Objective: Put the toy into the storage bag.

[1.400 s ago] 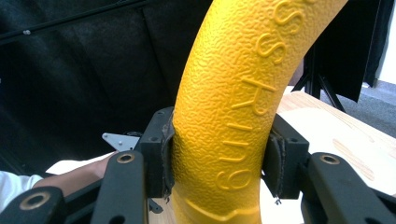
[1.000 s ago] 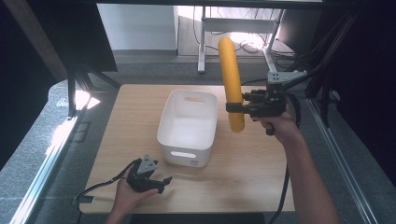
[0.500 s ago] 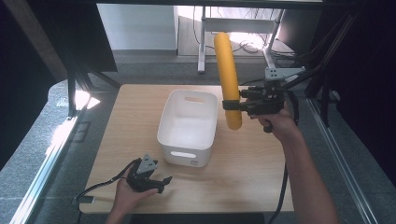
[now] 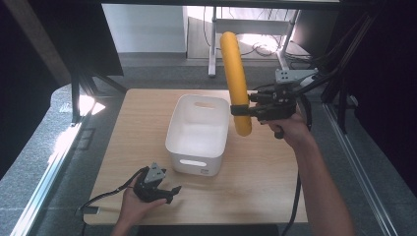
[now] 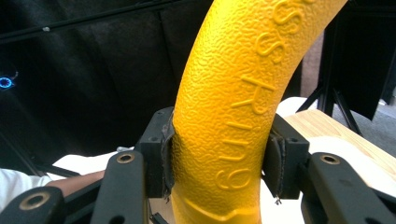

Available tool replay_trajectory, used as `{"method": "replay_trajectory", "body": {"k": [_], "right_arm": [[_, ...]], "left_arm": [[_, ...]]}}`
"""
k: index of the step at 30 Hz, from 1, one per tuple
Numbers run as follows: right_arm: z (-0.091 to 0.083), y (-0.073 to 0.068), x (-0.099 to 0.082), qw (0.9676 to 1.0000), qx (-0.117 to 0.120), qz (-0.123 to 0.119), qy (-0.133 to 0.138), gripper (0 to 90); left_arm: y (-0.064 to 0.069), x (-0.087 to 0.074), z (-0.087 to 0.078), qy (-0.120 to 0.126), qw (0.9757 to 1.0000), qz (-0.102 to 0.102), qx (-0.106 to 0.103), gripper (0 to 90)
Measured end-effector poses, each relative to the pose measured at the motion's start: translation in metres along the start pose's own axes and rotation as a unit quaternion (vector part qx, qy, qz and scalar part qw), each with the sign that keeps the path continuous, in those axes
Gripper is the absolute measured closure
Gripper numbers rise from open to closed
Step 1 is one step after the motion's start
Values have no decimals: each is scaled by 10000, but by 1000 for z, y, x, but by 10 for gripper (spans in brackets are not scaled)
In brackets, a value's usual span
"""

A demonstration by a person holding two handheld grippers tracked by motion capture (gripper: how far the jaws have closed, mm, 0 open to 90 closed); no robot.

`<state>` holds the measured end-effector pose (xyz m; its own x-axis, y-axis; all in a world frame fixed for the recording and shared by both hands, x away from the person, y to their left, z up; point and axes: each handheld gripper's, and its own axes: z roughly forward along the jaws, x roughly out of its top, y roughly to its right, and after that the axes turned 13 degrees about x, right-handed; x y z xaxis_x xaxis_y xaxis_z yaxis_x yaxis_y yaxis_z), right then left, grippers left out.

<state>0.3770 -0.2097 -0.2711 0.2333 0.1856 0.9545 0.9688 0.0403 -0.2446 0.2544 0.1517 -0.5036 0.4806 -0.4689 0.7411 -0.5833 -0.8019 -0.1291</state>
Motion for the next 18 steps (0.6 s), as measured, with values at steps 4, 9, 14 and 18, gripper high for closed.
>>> {"method": "replay_trajectory", "body": {"k": [4, 9, 14, 18], "right_arm": [[6, 0, 2, 10000, 60, -17, -47, 509], [14, 1, 4, 9999, 140, -22, -48, 509], [22, 2, 6, 9997, 239, -38, -89, 509], [27, 3, 7, 9995, 304, -56, -82, 509]], "left_arm": [[0, 0, 0, -3, 10000, -6, 3, 184], [0, 0, 0, 4, 10000, 14, 7, 184], [-1, 0, -1, 11, 10000, 12, 9, 184], [-1, 0, -1, 19, 10000, 3, 20, 184]]}}
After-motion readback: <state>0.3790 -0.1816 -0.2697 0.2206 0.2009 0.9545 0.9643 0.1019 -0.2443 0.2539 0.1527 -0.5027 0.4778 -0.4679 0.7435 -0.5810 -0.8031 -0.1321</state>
